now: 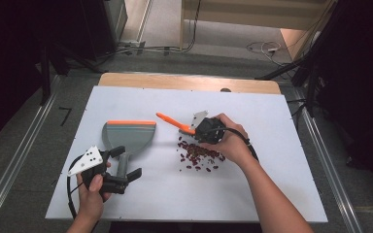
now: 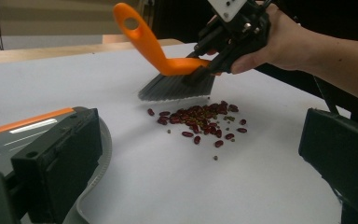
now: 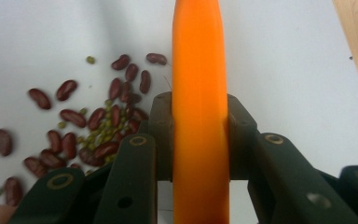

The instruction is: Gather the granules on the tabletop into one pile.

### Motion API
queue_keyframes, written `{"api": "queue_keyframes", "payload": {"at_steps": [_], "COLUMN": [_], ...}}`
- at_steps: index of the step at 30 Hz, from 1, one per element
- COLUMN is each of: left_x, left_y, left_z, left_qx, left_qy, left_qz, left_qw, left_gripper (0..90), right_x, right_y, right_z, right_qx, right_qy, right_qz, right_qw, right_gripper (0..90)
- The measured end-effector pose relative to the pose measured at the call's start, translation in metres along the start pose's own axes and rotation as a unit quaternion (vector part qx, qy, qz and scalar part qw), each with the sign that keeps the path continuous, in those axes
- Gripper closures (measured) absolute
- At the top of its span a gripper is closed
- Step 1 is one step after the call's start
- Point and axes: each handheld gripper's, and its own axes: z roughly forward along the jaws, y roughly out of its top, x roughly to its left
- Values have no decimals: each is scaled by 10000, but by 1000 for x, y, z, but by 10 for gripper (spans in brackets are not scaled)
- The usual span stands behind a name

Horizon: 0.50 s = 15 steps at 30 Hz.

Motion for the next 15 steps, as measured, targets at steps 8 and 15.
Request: {"api": "queue_keyframes", "payload": {"at_steps": [8,15], "left_x": [2,1], "left_y": [-1,0], "left_z": [-2,-3], "left_qx": [-27,-27], "left_qy": [20,24], "left_qz": [-39,-15], "left_qw": [10000,10000], "left_gripper": [0,0], "right_x": [8,16], "right_y": [8,3], "right_z": [10,4], "right_qx": [146,93], "right_qy": [185,333], "right_qz": [-318,-453], "right_qw": [9992,9984], "right_gripper": [687,687]}}
